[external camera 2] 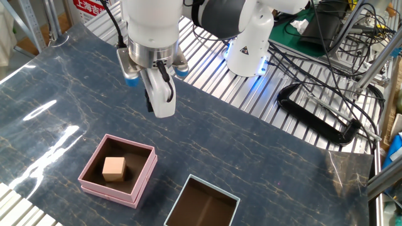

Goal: Move an object from one box to another

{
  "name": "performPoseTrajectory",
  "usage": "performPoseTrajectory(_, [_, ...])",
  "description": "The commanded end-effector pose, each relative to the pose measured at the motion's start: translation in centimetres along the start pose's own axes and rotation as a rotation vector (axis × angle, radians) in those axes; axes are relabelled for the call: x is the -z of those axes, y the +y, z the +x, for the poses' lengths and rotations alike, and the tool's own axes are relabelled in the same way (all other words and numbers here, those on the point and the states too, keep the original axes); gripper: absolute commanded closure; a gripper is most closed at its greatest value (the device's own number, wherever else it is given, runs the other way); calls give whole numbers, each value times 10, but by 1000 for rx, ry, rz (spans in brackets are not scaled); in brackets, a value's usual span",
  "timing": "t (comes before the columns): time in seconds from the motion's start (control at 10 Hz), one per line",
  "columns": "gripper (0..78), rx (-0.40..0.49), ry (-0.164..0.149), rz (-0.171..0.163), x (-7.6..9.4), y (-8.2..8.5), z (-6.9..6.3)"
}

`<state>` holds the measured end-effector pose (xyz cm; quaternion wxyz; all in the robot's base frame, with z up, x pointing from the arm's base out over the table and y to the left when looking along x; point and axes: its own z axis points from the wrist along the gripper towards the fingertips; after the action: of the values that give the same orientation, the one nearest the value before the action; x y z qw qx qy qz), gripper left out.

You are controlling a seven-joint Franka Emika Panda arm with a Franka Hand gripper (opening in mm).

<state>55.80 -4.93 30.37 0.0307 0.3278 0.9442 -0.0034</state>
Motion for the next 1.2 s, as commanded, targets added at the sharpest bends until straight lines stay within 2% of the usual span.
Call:
performPoseTrajectory(0.1, [776, -29, -14, -11, 2, 0, -1])
performPoseTrajectory(0.3, [776, -34, -12, -10, 0, 1, -3])
performPoseTrajectory(0.5, [776, -61, -22, -3, -12, 1, -18])
performPoseTrajectory(0.6, [776, -61, -25, 0, -14, 1, -22])
performPoseTrajectory(0.7, [776, -69, -27, -1, -25, -1, -36])
performPoseTrajectory(0.8, [776, -70, -28, 0, -29, -2, -43])
performPoseTrajectory(0.9, [776, -70, -28, 0, -30, -3, -44])
performPoseTrajectory(1.0, [776, -76, -26, 1, -38, -5, -54])
performPoseTrajectory(1.2, [776, -79, -24, -1, -50, -6, -63])
